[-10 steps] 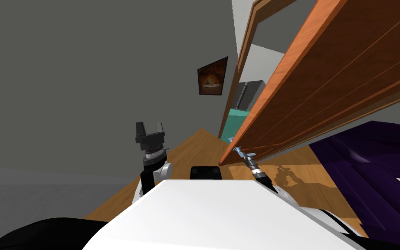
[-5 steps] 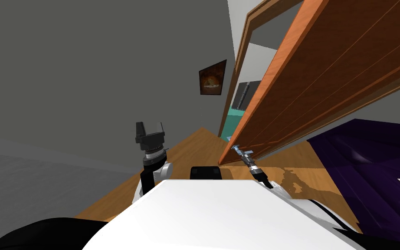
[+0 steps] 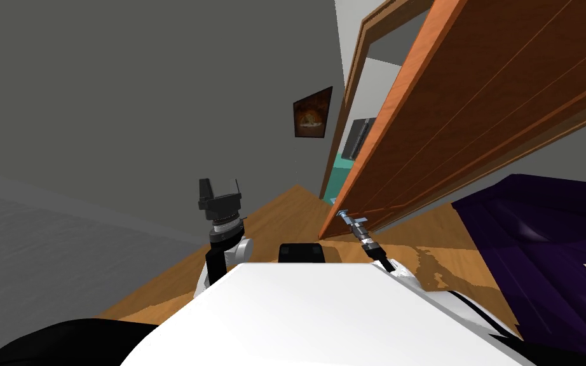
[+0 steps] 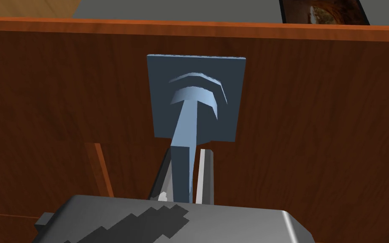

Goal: Pull the door open

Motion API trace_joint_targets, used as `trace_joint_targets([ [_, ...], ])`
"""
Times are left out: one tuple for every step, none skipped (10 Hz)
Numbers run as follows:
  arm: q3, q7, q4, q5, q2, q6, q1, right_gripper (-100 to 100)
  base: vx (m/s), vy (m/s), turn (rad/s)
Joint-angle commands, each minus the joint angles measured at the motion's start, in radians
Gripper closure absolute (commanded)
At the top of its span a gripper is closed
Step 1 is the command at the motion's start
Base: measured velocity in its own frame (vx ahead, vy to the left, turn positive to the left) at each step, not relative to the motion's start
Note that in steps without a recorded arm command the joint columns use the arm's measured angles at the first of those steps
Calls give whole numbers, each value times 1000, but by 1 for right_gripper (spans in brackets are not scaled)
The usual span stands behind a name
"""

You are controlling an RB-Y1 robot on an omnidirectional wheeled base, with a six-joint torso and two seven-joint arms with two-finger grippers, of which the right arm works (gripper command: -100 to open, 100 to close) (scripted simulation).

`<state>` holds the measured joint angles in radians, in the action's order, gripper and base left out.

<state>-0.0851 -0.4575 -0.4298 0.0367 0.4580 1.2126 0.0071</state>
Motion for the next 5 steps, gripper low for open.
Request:
trace_joint_targets([
  [-34,7,-21,-19,-5,-21,-4,100,-145,-55,76],
  [-34,7,-21,-19,-5,-21,-4,100,-134,-58,43],
  [-57,14,-33,-38,-6,-39,-12,100,-165,-92,70],
  [-70,18,-40,-49,-6,-50,-17,100,-195,-106,82],
  [-87,23,-48,-63,-7,-64,-24,100,-188,-121,90],
])
